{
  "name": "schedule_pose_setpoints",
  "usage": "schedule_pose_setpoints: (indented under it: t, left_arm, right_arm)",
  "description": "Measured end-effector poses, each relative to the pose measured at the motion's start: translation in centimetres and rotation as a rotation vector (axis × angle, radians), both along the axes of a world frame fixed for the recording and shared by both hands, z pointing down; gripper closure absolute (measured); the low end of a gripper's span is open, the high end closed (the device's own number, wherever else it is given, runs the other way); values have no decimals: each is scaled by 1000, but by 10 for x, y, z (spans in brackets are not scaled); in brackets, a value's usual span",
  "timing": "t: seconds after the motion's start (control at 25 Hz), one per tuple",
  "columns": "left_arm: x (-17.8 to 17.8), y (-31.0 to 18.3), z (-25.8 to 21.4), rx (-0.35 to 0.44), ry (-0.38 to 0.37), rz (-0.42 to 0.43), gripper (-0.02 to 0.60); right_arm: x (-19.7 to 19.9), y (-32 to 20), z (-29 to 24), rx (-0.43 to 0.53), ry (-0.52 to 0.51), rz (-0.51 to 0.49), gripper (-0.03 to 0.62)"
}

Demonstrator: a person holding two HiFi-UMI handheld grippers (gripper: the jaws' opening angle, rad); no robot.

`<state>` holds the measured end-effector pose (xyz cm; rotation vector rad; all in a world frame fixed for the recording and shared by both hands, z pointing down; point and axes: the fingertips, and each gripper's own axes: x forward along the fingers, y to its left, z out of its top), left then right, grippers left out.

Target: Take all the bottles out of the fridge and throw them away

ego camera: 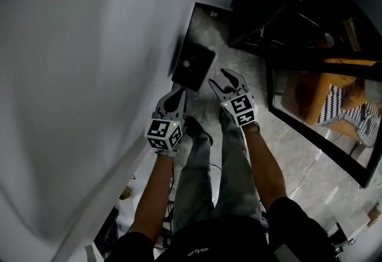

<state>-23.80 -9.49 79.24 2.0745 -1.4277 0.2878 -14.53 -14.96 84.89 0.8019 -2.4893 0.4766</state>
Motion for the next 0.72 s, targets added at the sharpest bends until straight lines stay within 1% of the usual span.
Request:
schedule_pose_setpoints:
  t: [0.16, 0.24, 0.36, 0.48, 0.72]
  left_arm:
    - [10, 14, -49, 32, 6, 53, 580]
    - [15, 26, -76, 45, 2, 79, 580]
    - [20, 43, -117, 70, -13, 106, 580]
    - [24, 50, -155, 104, -6, 121, 580]
    - [37, 66, -216, 159, 15, 156, 580]
  right_arm:
    - [15, 14, -68, 37, -33, 105, 523]
    - [17, 25, -103, 50, -46, 135, 585]
    - [21, 43, -155, 53, -89, 172, 585]
    - [33, 53, -207, 70, -116, 229, 585]
    - [62, 85, -282, 111, -152, 306, 585]
